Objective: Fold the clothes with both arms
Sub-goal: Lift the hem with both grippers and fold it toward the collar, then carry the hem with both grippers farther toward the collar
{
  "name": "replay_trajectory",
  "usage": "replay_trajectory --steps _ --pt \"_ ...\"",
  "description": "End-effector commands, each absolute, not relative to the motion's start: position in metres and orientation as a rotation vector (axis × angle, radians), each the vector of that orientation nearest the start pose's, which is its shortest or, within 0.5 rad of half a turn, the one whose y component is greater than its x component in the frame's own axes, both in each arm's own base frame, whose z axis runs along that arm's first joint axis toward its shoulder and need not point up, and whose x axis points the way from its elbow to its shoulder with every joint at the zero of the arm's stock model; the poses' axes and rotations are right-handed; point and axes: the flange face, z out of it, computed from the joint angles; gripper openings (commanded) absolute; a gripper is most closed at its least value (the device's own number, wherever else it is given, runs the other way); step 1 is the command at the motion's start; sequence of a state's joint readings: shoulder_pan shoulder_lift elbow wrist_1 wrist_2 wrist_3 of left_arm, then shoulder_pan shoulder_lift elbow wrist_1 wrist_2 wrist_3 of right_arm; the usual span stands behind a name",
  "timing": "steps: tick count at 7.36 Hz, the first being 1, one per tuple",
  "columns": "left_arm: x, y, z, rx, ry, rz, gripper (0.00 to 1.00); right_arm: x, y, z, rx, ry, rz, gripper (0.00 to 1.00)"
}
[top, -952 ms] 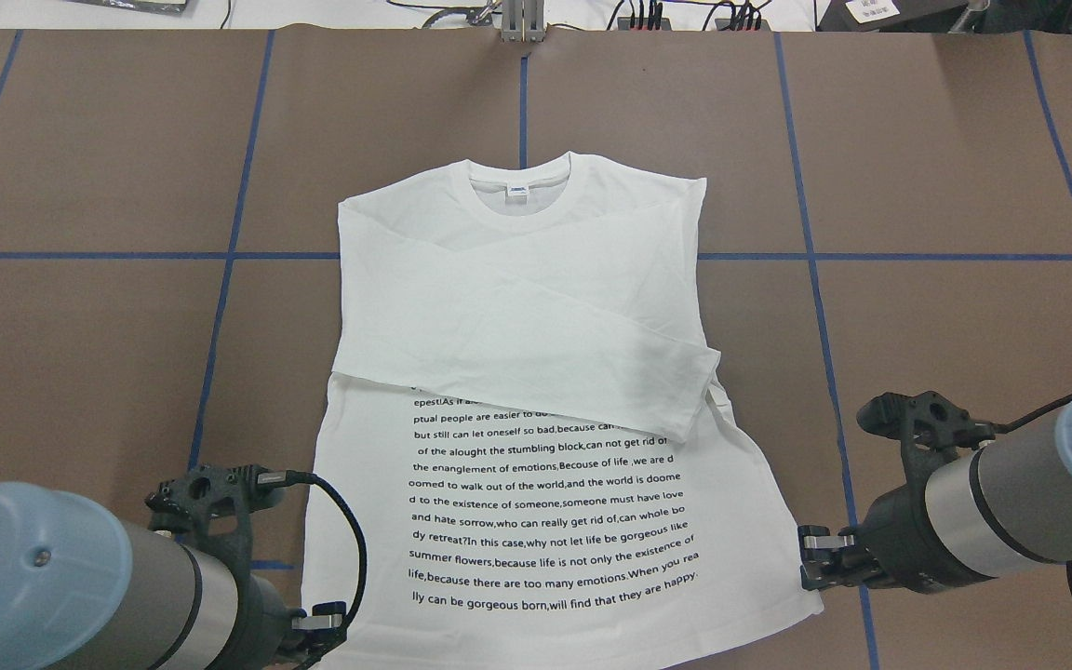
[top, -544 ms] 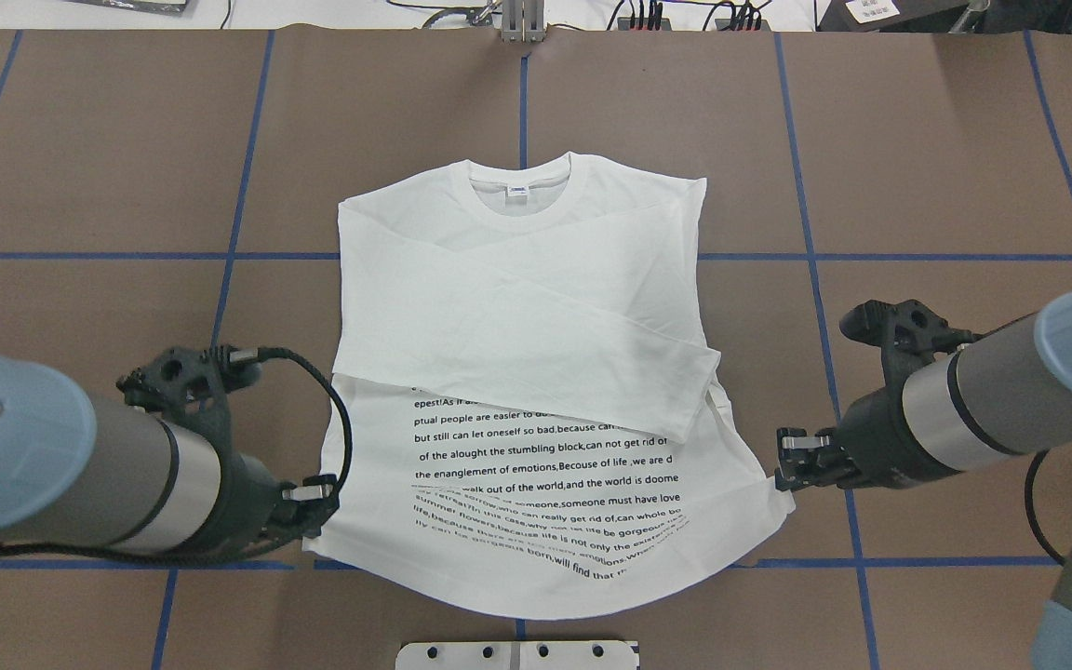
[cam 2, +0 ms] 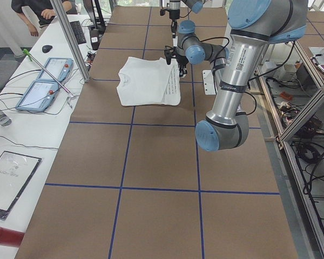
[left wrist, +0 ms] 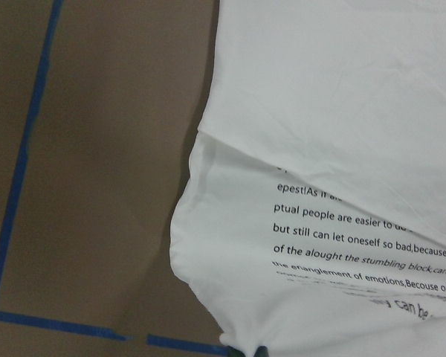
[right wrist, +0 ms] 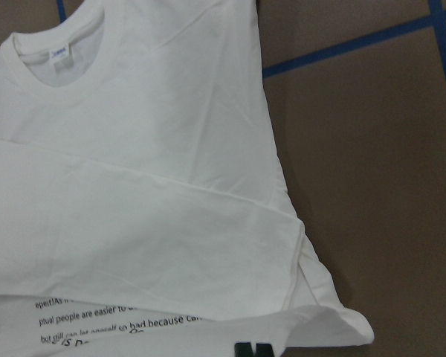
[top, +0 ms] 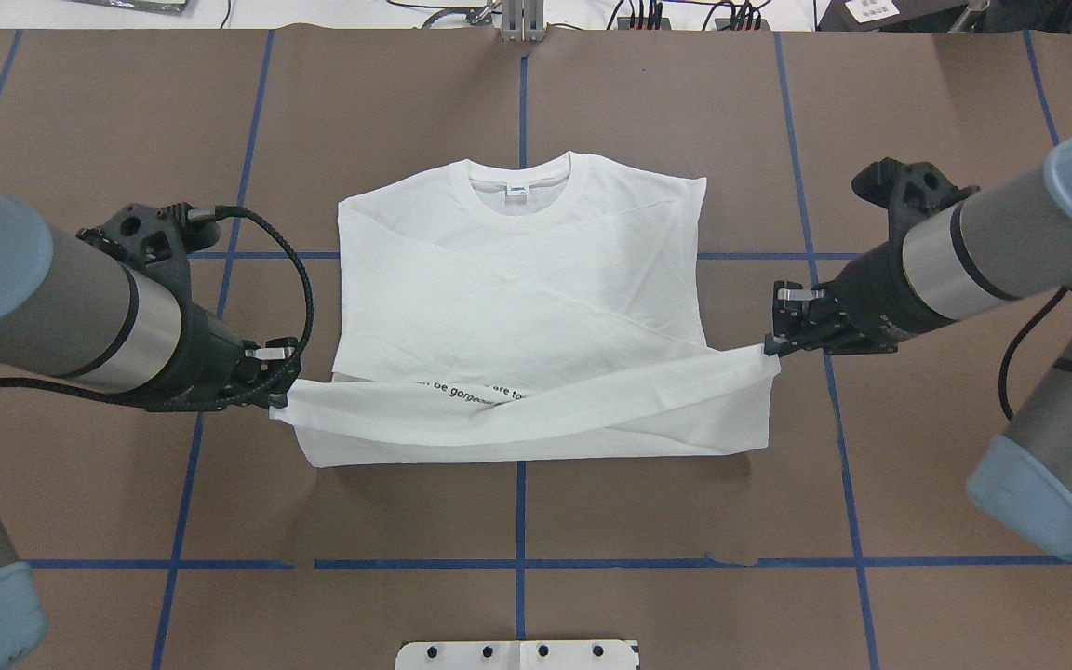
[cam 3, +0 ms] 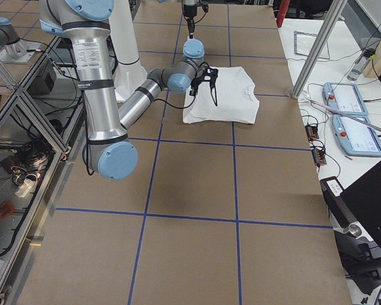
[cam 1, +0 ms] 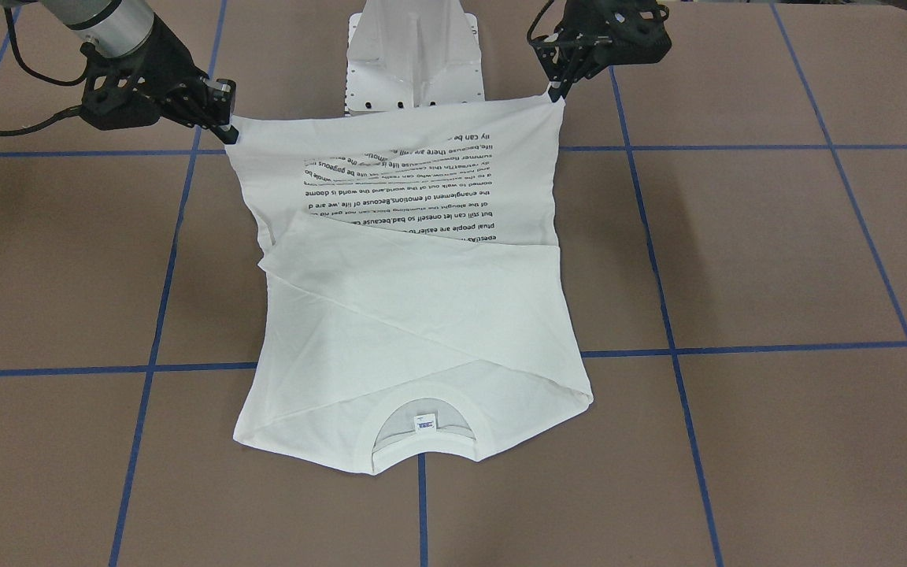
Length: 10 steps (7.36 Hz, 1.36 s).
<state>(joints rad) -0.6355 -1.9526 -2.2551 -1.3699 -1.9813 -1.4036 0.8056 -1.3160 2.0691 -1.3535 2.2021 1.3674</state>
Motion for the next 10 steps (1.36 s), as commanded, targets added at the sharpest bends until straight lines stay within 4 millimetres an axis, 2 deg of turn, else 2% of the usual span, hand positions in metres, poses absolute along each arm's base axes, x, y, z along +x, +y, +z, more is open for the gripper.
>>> replay_trajectory --steps 1,2,3,4,5,6,7,8,10 --pt "0.348 -0.425 0.196 0.013 0.922 -0.317 0.00 -0.311 -0.496 0.261 -0.017 -1.081 0.305 0.00" --pt "0.350 -0.456 0.214 0.042 0.924 -0.332 0.00 -0.309 -0.525 0.265 0.012 -1.061 0.296 0.00" --pt "0.354 -0.480 0.233 0.054 0.910 -0.342 0.00 -0.308 -0.545 0.266 0.017 -1.049 0.314 0.00" --pt "0.353 -0.505 0.250 0.072 0.915 -0.370 0.00 -0.317 -0.569 0.260 0.014 -1.042 0.327 0.00" --pt "0.362 -0.529 0.275 0.089 0.928 -0.379 0.00 -0.321 -0.588 0.261 0.007 -1.029 0.346 0.00" --pt "0.367 -0.552 0.284 0.105 0.939 -0.392 0.00 -0.329 -0.607 0.263 0.002 -1.012 0.347 0.00" --pt "0.379 -0.573 0.284 0.110 0.943 -0.400 0.00 -0.343 -0.627 0.259 -0.010 -0.997 0.349 0.00" --pt "0.391 -0.586 0.288 0.113 0.952 -0.403 0.00 -0.353 -0.641 0.264 -0.020 -0.978 0.343 0.00" --pt "0.395 -0.611 0.321 0.125 0.954 -0.416 0.00 -0.362 -0.660 0.290 -0.015 -0.970 0.337 0.00"
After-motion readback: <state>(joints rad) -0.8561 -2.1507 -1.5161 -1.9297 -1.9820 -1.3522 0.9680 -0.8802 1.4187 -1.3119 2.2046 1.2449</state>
